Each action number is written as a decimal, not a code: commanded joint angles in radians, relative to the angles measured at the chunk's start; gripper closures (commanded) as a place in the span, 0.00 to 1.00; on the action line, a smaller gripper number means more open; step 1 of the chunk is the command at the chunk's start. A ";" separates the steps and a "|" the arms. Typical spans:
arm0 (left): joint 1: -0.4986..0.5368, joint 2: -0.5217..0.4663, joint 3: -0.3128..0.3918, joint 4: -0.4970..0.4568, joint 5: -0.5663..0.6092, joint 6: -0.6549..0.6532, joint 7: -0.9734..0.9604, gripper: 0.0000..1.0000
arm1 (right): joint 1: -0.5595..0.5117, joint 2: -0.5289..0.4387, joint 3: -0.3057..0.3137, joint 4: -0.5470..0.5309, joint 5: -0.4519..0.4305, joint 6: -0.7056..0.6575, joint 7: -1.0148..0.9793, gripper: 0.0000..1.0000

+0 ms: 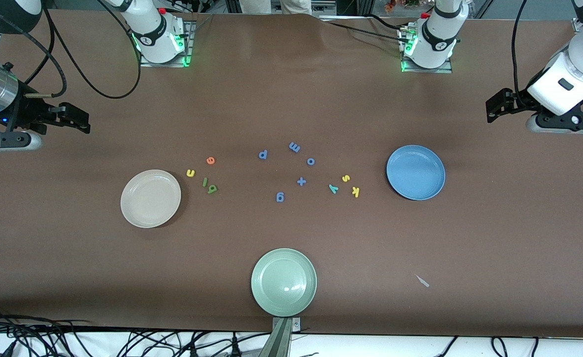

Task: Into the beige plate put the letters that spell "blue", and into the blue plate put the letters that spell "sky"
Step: 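Reach yellow u with the right gripper while the left gripper reaches yellow k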

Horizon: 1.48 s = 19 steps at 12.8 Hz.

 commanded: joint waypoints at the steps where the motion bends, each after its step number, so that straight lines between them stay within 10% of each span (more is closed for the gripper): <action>1: 0.000 0.011 0.000 0.028 -0.020 -0.014 0.024 0.00 | -0.004 -0.009 0.001 -0.014 0.020 0.012 -0.012 0.00; 11: -0.003 0.025 -0.007 0.028 -0.022 -0.008 0.010 0.00 | 0.062 0.008 0.059 -0.250 0.080 0.205 0.141 0.00; 19: -0.076 0.298 -0.032 0.138 -0.020 0.000 0.022 0.00 | 0.062 0.031 0.170 -0.650 0.081 0.729 0.386 0.00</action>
